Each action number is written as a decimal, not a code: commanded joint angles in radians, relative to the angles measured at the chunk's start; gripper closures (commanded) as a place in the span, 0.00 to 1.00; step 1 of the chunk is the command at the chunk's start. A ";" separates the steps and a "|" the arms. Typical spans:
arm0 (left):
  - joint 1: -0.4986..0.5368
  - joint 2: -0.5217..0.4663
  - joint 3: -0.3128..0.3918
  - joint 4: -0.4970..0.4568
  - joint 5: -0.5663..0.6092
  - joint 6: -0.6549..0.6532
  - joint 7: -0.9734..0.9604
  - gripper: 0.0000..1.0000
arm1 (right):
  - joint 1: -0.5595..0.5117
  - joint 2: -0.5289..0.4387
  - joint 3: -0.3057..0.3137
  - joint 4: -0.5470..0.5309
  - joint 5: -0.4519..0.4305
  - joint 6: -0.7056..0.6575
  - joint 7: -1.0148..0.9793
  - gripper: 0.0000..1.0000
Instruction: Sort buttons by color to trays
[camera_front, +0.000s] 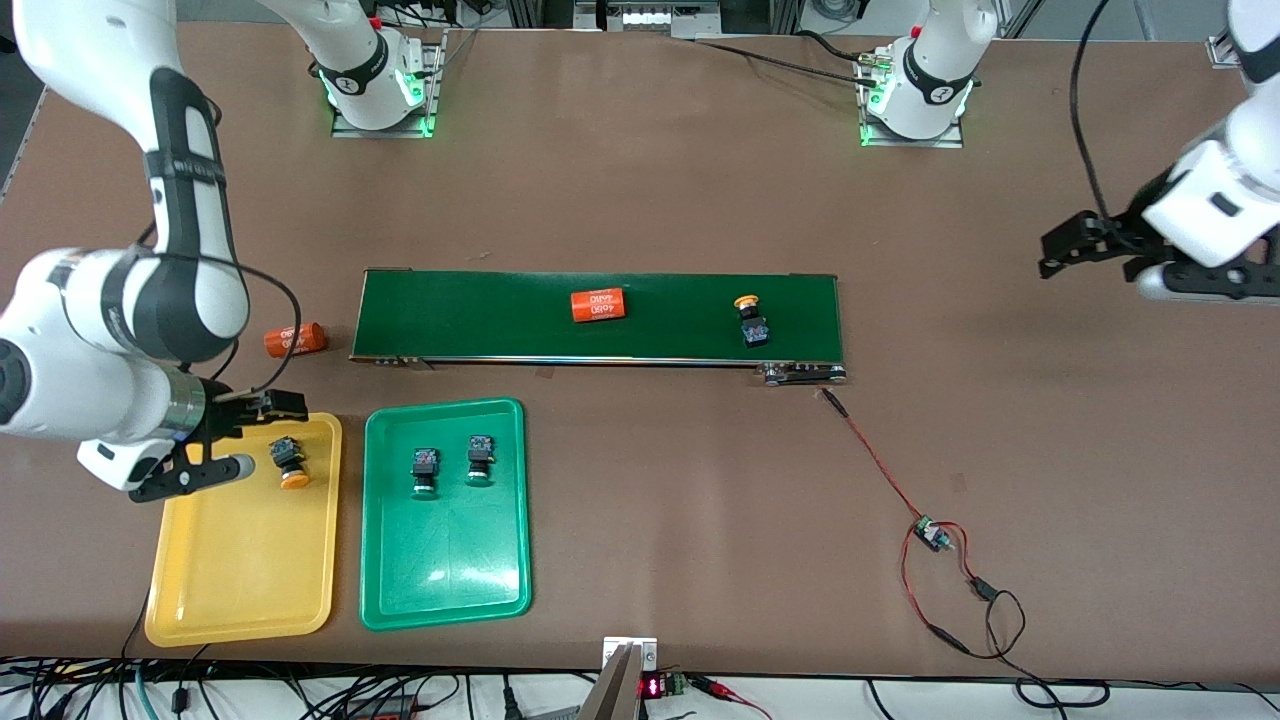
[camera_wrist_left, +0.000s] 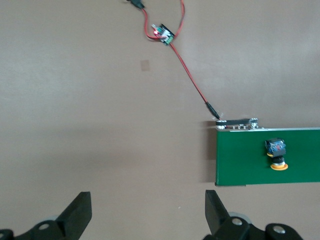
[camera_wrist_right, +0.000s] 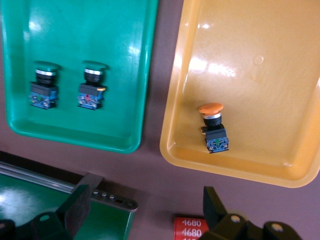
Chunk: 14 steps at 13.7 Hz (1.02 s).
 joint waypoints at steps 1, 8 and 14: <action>-0.005 -0.029 -0.009 -0.010 0.045 -0.027 0.012 0.00 | 0.002 -0.069 0.001 -0.010 0.010 -0.044 0.025 0.00; -0.006 -0.020 -0.010 0.000 0.047 -0.047 0.013 0.00 | 0.003 -0.207 0.007 -0.010 -0.095 -0.187 0.217 0.00; -0.020 -0.020 -0.029 0.005 0.067 -0.047 0.012 0.00 | 0.016 -0.207 0.001 -0.008 -0.118 -0.184 0.211 0.00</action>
